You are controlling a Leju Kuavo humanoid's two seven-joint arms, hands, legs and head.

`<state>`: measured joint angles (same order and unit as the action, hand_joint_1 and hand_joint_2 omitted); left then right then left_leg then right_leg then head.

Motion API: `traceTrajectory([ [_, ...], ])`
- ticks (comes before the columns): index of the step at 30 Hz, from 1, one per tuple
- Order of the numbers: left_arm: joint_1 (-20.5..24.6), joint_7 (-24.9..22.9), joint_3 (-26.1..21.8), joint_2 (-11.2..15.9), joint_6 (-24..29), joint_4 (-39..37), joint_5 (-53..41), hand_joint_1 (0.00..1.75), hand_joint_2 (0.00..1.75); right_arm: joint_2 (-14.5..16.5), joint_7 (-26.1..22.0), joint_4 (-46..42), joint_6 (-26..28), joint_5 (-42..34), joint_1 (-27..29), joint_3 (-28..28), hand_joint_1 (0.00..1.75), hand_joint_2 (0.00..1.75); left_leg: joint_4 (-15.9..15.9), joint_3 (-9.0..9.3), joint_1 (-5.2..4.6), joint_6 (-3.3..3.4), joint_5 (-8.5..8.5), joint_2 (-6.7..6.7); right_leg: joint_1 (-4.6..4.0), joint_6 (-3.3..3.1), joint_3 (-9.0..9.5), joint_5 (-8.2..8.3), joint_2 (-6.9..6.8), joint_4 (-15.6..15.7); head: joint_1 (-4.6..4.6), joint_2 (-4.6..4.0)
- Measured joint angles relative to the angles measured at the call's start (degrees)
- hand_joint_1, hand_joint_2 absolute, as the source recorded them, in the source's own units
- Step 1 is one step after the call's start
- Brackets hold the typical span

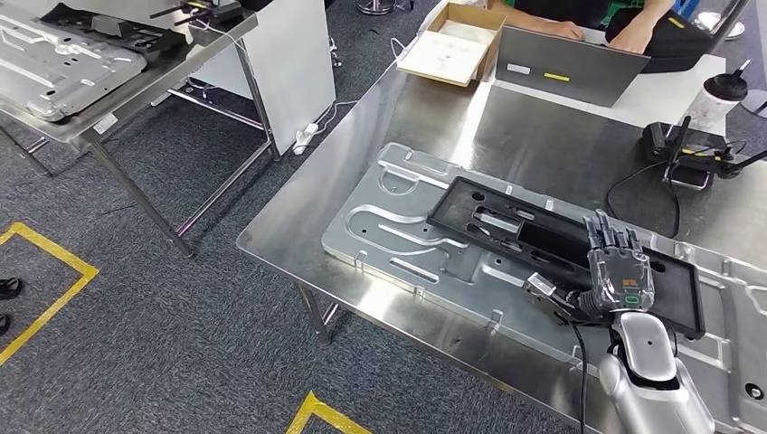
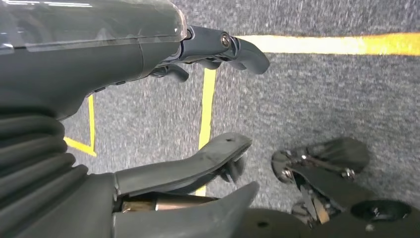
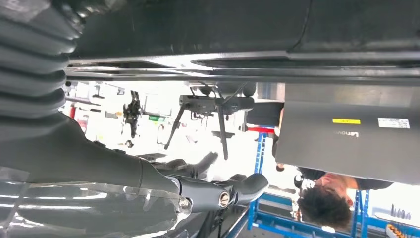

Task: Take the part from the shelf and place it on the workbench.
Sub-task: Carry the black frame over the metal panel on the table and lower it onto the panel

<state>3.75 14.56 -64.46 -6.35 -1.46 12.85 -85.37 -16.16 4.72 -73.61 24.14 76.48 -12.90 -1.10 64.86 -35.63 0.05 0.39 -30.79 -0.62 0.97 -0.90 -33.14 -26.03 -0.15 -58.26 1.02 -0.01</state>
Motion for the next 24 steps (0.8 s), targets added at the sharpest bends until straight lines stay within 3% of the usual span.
traceTrajectory([
  [2, -0.02, 0.09, 0.00, -0.01, -0.51, -0.03, 0.09, 0.00, 0.00, 0.04, -0.12, 0.04, 0.00, -0.22, 0.22, 0.15, 0.00, 0.00, 7.50, -3.32, 0.22, -0.43, -3.62, 0.14, -0.02, -0.13, -0.25, 0.02, -0.16, -0.14, 0.00, -0.01],
  [3, -0.05, 0.14, 0.00, 0.00, -0.72, -0.03, 0.13, 0.00, 0.00, 0.08, -0.15, 0.08, -0.01, -0.32, 0.37, 0.20, 0.00, 0.00, 9.50, -4.16, 0.29, -0.54, -4.06, 0.17, -0.03, -0.13, -0.40, 0.02, -0.22, -0.25, -0.01, -0.02],
  [4, -0.10, 0.18, 0.00, 0.01, -0.87, -0.04, 0.16, 0.00, 0.00, 0.13, -0.18, 0.11, -0.01, -0.42, 0.51, 0.24, 0.00, 0.00, 9.31, -3.94, 0.33, -0.57, -3.39, 0.19, -0.03, -0.13, -0.52, 0.02, -0.25, -0.37, -0.01, -0.02],
  [6, -0.15, 0.21, 0.00, 0.02, -0.98, -0.04, 0.20, 0.00, 0.00, 0.19, -0.22, 0.15, -0.01, -0.50, 0.67, 0.30, 0.00, 0.00, 2.80, -0.43, 0.39, -0.35, 0.21, 0.22, -0.02, -0.05, -0.66, 0.02, -0.26, -0.57, -0.01, -0.01],
  [8, -0.03, 0.28, 0.00, 0.01, -1.09, -0.05, 0.36, 0.00, 0.00, 0.20, -0.31, 0.15, 0.04, -0.56, 0.76, 0.41, 0.00, 0.00, -4.10, 3.07, 0.21, 0.18, 2.76, 0.21, -0.19, 0.40, -0.80, 0.10, -0.21, -0.77, 0.00, -0.01],
  [9, 0.03, 0.33, 0.00, 0.01, -1.20, -0.05, 0.47, 0.00, 0.00, 0.20, -0.40, 0.15, 0.08, -0.60, 0.83, 0.50, 0.00, 0.00, -5.69, 3.79, 0.10, 0.51, 3.26, 0.19, -0.26, 0.75, -0.89, 0.22, -0.19, -0.81, 0.01, -0.01],
  [12, 0.03, 0.50, -0.01, -0.02, -1.54, -0.09, 0.71, 0.00, 0.00, 0.20, -0.66, 0.15, 0.19, -0.66, 1.19, 0.85, 0.00, 0.00, -6.49, 3.61, -0.02, 1.70, 4.17, 0.23, -0.16, 1.97, -1.07, 0.61, -0.14, -0.70, 0.01, -0.02],
  [14, 0.04, 0.56, -0.02, -0.07, -1.68, -0.13, 0.72, 0.00, 0.00, 0.20, -0.79, 0.15, 0.21, -0.66, 1.42, 1.14, 0.00, 0.00, -7.13, 3.12, 0.09, 2.63, 5.16, 0.37, 0.01, 2.52, -1.96, -1.85, -0.06, -2.80, 0.03, -0.01],
  [17, 0.07, 0.56, -0.03, -0.09, -1.87, -0.15, 0.73, 0.00, 0.00, 0.21, -0.91, 0.18, 0.21, -0.63, 1.59, 1.45, 0.00, 0.00, -7.24, 1.46, -0.04, 3.22, 6.48, 0.45, 0.16, 2.93, -5.20, -8.95, 0.02, -12.54, 0.04, 0.00],
  [18, 0.07, 0.56, -0.03, -0.09, -1.91, -0.15, 0.74, 0.00, 0.00, 0.21, -0.95, 0.22, 0.21, -0.61, 1.66, 1.48, 0.00, 0.00, -7.14, 0.82, -0.12, 3.23, 6.88, 0.45, 0.18, 3.00, -5.64, -9.97, 0.02, -14.95, 0.04, 0.00],
  [19, 0.07, 0.56, -0.04, -0.10, -1.95, -0.15, 0.75, 0.00, 0.00, 0.22, -0.98, 0.26, 0.21, -0.60, 1.72, 1.48, 0.00, 0.00, -6.99, 0.18, -0.17, 3.19, 7.26, 0.44, 0.19, 3.02, -5.16, -9.84, 0.02, -15.54, 0.03, 0.00],
  [20, 0.06, 0.56, -0.04, -0.12, -1.97, -0.15, 0.76, 0.00, 0.00, 0.22, -1.01, 0.29, 0.21, -0.59, 1.72, 1.49, 0.00, 0.00, -6.80, -0.46, -0.20, 3.10, 7.61, 0.43, 0.18, 2.96, -3.54, -8.70, 0.02, -13.96, 0.03, 0.00],
  [22, 0.08, 0.57, -0.04, -0.20, -2.00, -0.15, 0.76, 0.00, 0.00, 0.21, -1.01, 0.31, 0.22, -0.57, 1.52, 1.55, 0.00, 0.00, -6.33, -1.53, -0.23, 2.76, 8.27, 0.39, 0.14, 2.61, 2.00, -6.21, 0.05, -6.09, 0.03, -0.01],
  [24, 0.12, 0.58, -0.04, -0.28, -2.00, -0.15, 0.76, 0.00, 0.00, 0.21, -1.01, 0.29, 0.27, -0.57, 1.34, 1.65, 0.00, 0.00, -6.13, -1.96, -0.29, 2.16, 8.97, 0.35, -0.17, 2.20, 5.53, -5.21, 0.13, -0.38, 0.03, -0.02],
])
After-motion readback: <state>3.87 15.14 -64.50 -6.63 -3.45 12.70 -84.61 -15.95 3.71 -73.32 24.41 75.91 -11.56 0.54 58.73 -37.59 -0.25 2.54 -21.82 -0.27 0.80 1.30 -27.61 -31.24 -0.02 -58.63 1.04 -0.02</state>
